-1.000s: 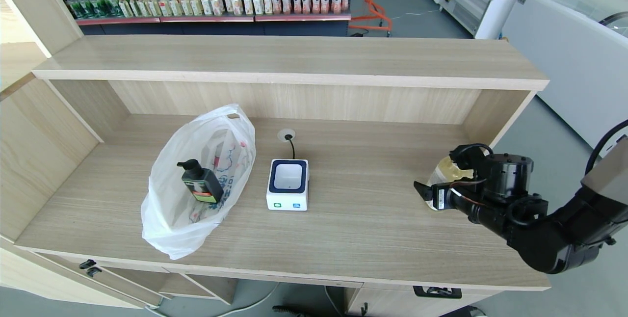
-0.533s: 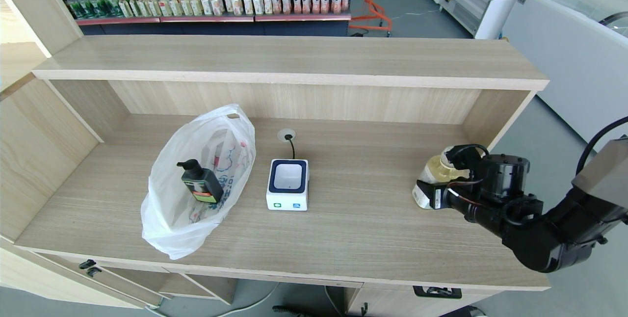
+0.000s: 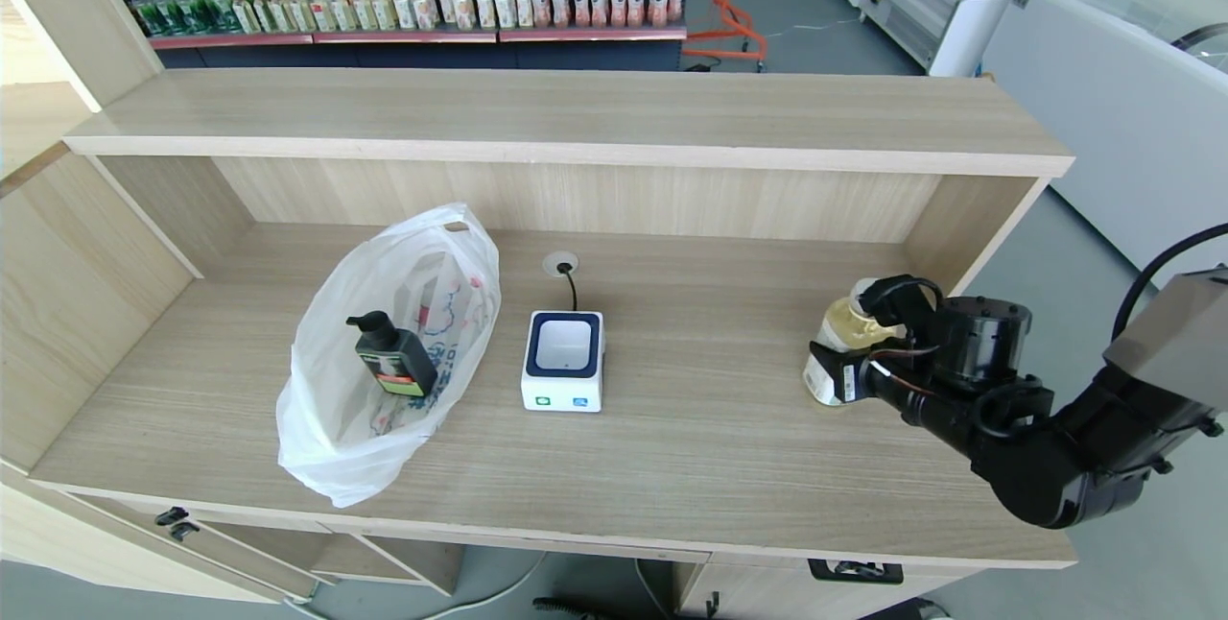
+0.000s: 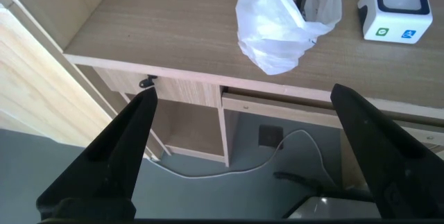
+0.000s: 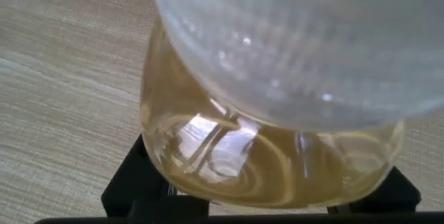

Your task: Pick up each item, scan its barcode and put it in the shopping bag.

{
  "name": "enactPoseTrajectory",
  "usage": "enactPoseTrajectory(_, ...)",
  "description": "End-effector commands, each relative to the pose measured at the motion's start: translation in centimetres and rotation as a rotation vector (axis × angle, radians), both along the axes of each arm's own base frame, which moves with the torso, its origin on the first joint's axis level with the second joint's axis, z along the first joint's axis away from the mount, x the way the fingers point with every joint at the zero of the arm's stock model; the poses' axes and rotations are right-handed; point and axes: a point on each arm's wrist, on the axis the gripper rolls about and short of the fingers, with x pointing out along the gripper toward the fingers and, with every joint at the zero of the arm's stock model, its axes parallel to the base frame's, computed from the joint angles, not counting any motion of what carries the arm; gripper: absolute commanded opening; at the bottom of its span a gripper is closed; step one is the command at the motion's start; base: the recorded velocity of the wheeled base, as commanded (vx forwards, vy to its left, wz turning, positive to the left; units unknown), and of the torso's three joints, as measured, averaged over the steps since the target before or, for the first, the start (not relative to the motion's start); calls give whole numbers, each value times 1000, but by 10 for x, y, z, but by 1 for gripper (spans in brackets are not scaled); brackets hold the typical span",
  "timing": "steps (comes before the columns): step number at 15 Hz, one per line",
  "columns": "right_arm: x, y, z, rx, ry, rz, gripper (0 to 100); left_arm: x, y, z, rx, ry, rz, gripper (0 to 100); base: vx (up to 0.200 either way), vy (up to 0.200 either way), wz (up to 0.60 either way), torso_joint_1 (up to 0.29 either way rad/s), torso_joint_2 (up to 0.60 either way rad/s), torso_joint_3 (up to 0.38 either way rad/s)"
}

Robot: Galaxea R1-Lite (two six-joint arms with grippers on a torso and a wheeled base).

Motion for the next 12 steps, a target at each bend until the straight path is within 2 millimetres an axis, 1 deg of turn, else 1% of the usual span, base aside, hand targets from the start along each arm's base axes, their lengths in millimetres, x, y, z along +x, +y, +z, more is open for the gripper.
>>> enactPoseTrajectory(1, 0, 0, 2, -1, -12, 2, 0, 0, 0, 0, 0, 0, 1, 100, 0, 0, 0, 0, 0, 0)
enactPoseTrajectory(2, 0, 0, 8, 6, -30, 2, 0, 0, 0, 0, 0, 0, 1, 100, 0, 0, 0, 0, 0, 0)
enactPoseTrajectory(4, -7, -3, 34, 47, -84, 53, 0, 0, 0, 0, -1, -1, 1, 100, 0, 0, 0, 0, 0, 0)
enactPoseTrajectory(6, -25, -11, 79, 84, -39, 126, 0, 0, 0, 0, 0, 0, 1, 100, 0, 0, 0, 0, 0, 0)
enactPoseTrajectory(7, -32, -12, 89, 107, -15, 152, 0, 0, 0, 0, 0, 0, 1, 100, 0, 0, 0, 0, 0, 0)
enactPoseTrajectory(8, -47, -11, 105, 180, 34, 271, 0, 0, 0, 0, 0, 0, 1, 100, 0, 0, 0, 0, 0, 0)
enactPoseTrajectory(10, -60, -9, 115, 220, 45, 446, 0, 0, 0, 0, 0, 1, 1, 100, 0, 0, 0, 0, 0, 0)
enactPoseTrajectory(11, -65, -4, 121, 257, 49, 542, 0, 0, 0, 0, 0, 1, 1, 100, 0, 0, 0, 0, 0, 0)
enactPoseTrajectory(12, -74, 6, 129, 311, 60, 636, 0, 0, 0, 0, 0, 0, 1, 100, 0, 0, 0, 0, 0, 0)
